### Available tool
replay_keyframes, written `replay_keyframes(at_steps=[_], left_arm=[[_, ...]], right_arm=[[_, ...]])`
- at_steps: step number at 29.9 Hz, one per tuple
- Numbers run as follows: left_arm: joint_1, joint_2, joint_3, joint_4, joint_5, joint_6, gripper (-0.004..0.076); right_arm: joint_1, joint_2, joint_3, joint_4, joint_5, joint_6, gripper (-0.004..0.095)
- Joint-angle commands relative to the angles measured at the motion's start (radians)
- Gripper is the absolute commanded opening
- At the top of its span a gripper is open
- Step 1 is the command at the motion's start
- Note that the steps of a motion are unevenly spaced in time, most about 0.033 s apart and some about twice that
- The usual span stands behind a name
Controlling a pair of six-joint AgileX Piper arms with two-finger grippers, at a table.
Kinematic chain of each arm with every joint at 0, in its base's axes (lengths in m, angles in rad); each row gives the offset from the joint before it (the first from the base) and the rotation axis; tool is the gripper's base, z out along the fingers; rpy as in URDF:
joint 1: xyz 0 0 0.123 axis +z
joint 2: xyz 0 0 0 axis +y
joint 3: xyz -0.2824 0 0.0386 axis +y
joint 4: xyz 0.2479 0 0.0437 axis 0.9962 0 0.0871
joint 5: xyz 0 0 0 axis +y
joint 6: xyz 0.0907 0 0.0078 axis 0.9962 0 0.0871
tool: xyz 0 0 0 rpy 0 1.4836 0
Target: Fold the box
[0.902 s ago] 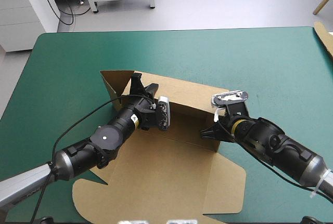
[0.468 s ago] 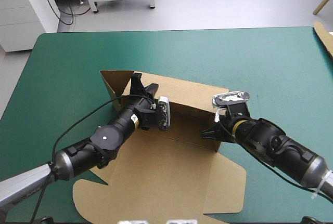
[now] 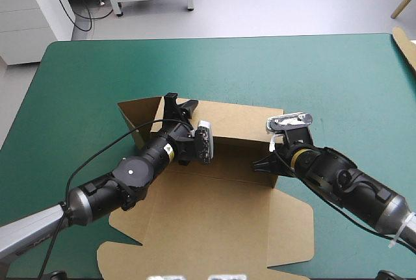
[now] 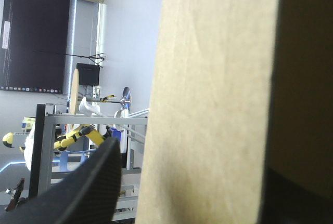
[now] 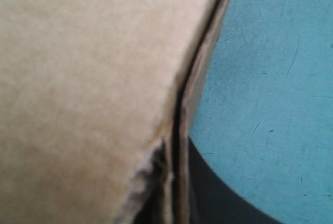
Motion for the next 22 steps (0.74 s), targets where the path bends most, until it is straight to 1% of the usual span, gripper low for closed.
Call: replay_keyframes(at_steps=[1,6,11,14,19,22], left_arm=[[-0.022,-0.057,-0.023,-0.015,0.036,-0.017,0.0463],[-0.119,-0.114,-0.023,-0.035,0.096,-0.017,0.0463],[-0.211,-0.133,-0.023,-0.084,0.156,-0.013,0.0463],[-0.275,-0.133,-0.023,-0.087,0.221,-0.013,0.0463],[-0.395,-0.133,-0.023,-0.087,0.384,-0.009,0.0463],[-0.451,-0.133,-0.023,-0.087,0.452,-0.001,0.0463]], right_arm=[[-0.040,-0.021,-0.027,-0.036,-0.063,-0.014,-0.0020],[-0.105,-0.021,-0.027,-0.036,-0.087,-0.020,-0.0020],[-0.138,-0.021,-0.027,-0.036,-0.115,-0.056,-0.0020],[-0.152,-0.011,-0.033,-0.036,-0.113,-0.062,-0.0020],[-0.158,0.035,-0.063,-0.028,-0.108,-0.102,-0.0020],[-0.158,0.048,-0.097,-0.022,-0.089,-0.117,-0.0020]])
